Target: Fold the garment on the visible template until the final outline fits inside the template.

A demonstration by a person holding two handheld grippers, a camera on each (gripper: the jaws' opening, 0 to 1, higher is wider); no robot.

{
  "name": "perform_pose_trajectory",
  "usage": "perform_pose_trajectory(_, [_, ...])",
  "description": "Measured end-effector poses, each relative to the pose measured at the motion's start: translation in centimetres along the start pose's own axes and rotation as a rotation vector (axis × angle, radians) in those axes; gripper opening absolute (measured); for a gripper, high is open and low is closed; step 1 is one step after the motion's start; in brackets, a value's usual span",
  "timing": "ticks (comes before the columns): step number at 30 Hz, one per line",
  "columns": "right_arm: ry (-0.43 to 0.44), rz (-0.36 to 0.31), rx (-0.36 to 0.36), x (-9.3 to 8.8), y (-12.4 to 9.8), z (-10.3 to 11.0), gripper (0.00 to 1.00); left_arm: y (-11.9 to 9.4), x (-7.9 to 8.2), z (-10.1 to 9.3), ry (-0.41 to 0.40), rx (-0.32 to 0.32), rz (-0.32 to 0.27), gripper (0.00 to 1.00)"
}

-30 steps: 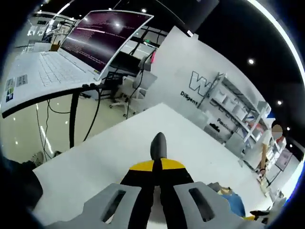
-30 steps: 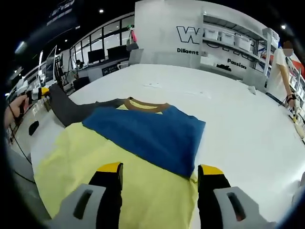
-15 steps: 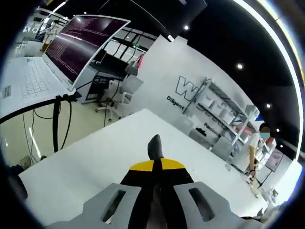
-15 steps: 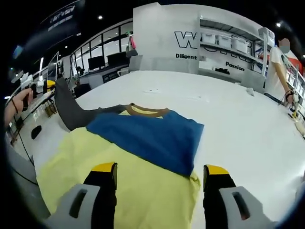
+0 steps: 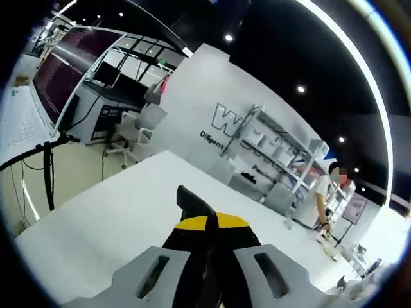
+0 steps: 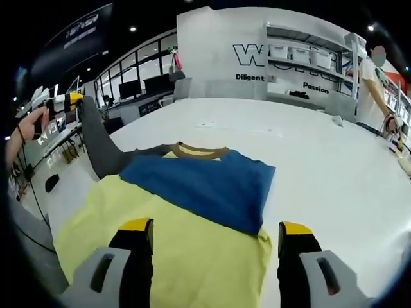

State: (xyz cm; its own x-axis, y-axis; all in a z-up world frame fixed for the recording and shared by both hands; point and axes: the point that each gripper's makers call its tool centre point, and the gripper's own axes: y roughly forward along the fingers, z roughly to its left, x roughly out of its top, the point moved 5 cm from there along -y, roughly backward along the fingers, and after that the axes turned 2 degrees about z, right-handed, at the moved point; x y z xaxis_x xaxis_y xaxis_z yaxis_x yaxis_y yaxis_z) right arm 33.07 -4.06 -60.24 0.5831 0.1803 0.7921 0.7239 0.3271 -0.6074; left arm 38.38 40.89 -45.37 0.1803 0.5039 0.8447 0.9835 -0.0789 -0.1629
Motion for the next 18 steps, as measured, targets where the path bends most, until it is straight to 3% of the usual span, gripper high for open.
perform_pose_trajectory(9, [0.024,0.001,0.003,-0.3,-0.1,-0.3,0.77,1.1,-0.3,-3.8,0.043,-0.080,0.025,0.01])
perform_pose_trajectory(18, [0.026,0.011,0.008,-0.6,0.0,-0.5,0.78,2.9,-1.0,-8.7,0.094,-0.198,0.057,0.01])
